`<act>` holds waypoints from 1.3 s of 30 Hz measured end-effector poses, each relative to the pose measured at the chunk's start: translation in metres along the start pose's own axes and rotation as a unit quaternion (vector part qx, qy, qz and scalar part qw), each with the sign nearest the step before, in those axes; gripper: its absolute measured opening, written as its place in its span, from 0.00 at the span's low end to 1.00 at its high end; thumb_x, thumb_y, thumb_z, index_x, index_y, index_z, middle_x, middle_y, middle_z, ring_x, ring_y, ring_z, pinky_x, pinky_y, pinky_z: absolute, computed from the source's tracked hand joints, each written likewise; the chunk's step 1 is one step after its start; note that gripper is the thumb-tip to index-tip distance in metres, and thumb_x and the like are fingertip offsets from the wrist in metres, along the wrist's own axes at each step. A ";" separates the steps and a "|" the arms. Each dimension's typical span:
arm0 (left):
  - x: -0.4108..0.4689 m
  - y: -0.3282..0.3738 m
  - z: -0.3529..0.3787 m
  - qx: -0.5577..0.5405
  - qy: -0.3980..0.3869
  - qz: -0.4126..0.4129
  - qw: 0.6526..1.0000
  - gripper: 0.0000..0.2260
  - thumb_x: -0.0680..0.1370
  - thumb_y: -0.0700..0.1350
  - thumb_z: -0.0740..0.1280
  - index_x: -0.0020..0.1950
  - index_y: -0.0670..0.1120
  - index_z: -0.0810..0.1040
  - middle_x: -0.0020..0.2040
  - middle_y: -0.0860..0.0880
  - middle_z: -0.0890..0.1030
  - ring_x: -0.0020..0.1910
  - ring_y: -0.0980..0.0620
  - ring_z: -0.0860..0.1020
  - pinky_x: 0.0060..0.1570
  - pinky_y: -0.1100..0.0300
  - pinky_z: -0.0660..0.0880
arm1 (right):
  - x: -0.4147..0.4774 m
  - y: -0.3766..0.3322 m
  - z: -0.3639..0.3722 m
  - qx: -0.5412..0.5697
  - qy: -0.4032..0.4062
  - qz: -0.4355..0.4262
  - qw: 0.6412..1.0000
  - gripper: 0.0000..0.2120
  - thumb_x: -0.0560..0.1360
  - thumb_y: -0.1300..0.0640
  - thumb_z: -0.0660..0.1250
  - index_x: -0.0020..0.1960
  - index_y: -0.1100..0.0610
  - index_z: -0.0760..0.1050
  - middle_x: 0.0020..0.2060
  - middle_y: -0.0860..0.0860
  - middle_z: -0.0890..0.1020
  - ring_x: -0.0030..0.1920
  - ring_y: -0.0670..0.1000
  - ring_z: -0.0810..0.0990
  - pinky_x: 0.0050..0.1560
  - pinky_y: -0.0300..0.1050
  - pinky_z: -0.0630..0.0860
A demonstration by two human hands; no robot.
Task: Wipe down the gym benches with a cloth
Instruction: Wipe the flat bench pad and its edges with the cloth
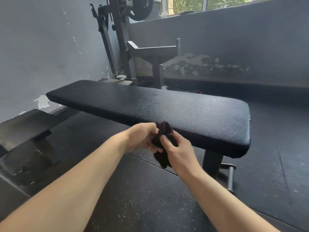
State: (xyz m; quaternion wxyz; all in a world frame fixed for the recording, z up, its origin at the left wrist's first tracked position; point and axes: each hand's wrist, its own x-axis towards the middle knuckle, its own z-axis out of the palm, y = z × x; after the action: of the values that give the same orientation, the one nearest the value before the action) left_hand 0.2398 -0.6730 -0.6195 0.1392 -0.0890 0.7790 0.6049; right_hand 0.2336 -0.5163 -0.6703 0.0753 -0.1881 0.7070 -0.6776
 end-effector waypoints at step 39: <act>0.060 -0.032 -0.063 0.365 0.255 -0.038 0.895 0.09 0.75 0.47 0.66 0.46 0.43 0.82 0.45 0.41 0.84 0.46 0.38 0.82 0.51 0.49 0.80 | 0.109 0.026 0.021 -0.626 -0.079 -0.449 0.633 0.11 0.74 0.58 0.59 0.37 0.55 0.78 0.46 0.54 0.77 0.52 0.57 0.68 0.48 0.53 0.67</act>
State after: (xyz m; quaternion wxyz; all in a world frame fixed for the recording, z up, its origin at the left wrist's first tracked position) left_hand 0.1858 -0.7398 -0.6540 -0.0187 -0.2127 0.9497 0.2292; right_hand 0.1363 -0.5754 -0.6816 -0.3182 -0.5372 0.7811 -0.0051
